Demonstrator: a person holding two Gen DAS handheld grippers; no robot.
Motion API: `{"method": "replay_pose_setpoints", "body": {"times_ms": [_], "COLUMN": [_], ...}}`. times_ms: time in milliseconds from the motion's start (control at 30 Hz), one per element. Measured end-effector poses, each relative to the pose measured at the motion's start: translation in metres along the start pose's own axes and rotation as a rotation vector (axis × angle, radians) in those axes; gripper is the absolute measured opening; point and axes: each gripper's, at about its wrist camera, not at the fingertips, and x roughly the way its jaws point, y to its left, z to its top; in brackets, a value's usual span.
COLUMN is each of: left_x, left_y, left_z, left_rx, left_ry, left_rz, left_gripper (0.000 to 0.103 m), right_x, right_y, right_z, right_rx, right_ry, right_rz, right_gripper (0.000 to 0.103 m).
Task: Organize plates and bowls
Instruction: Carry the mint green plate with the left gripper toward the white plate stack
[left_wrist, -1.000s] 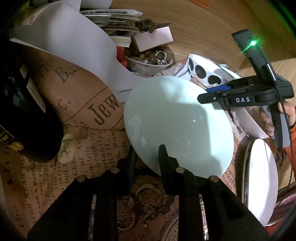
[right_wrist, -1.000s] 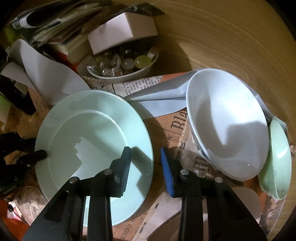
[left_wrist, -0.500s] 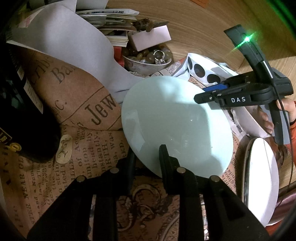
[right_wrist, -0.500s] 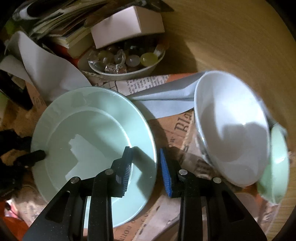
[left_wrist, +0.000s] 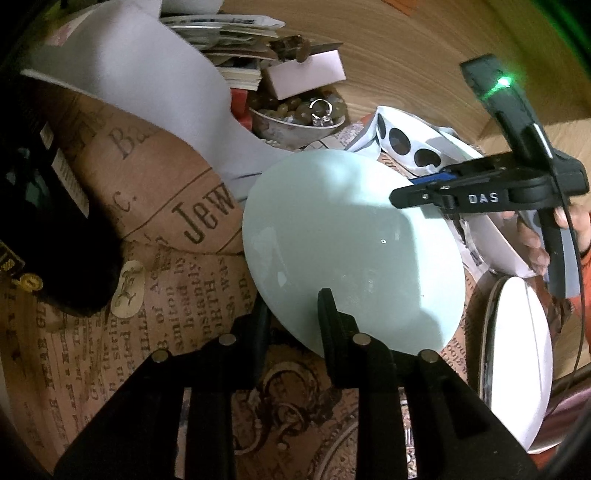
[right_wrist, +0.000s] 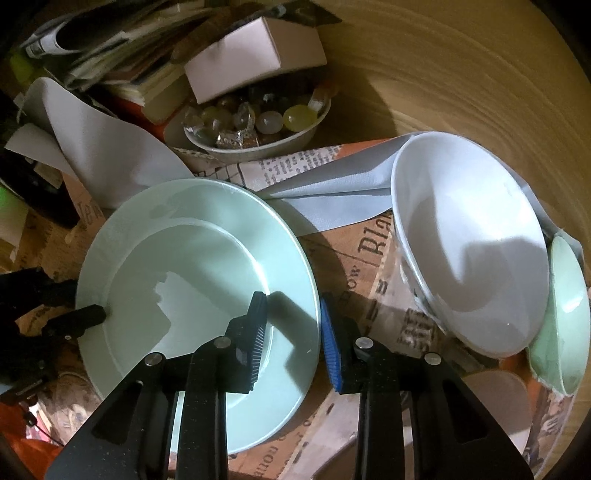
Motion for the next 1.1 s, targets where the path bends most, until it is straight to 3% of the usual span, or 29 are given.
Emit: {"method": "replay_pose_setpoints", "body": {"times_ms": [333, 733, 1100], "left_x": [-0.014, -0.051, -0.080], "left_y": [0.000, -0.010, -0.029], "left_z": [-0.005, -0.003, -0.005], "left_rx": [-0.045, -0.056, -0.039], "left_ry": [-0.029, -0.146, -0.222], "left_rz": [0.011, 0.057, 0.074], "left_gripper": [0.024, 0.024, 0.024], "right_x": [-0.040, -0.080, -0.114], "right_y": [0.003, 0.016, 0.021], "right_z": [-0.024, -0.061, -0.074], "right_rx": [0.017, 0.020, 0.026], "right_ry": [-0.111, -0.212, -0.305], "right_rz": [0.026, 0.058, 0.070], "right_gripper": [0.024, 0.024, 0.024]}}
